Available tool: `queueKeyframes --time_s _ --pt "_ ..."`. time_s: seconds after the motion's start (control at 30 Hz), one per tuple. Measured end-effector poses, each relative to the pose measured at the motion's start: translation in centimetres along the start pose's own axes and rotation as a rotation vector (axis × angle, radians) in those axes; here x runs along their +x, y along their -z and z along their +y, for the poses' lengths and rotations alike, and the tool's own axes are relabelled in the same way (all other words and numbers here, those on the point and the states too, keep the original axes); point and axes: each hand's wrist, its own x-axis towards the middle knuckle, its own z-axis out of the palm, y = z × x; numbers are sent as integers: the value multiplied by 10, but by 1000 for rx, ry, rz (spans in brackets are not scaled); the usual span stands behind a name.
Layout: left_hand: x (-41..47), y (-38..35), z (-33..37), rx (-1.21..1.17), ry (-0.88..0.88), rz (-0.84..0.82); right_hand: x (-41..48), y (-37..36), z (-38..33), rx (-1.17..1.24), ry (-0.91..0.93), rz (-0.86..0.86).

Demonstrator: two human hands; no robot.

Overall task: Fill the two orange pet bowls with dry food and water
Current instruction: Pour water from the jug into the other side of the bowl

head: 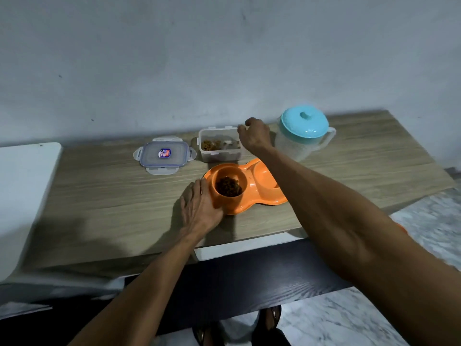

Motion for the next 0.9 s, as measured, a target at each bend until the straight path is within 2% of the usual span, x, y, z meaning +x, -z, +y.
queueKeyframes --time_s 0.17,0.33,0.53,0.77,0.9 --pt "7 7 41 98 -101 -10 -2 52 -11 30 177 144" --pt "18 -6 75 222 -163 -19 10 112 24 13 202 303" --pt "28 -24 108 305 -130 -90 39 154 96 47 -81 372" --pt "27 -37 112 292 -75 -67 47 144 144 548 -457 293" --pt "28 -41 112 276 -71 -58 45 133 155 656 -520 268"
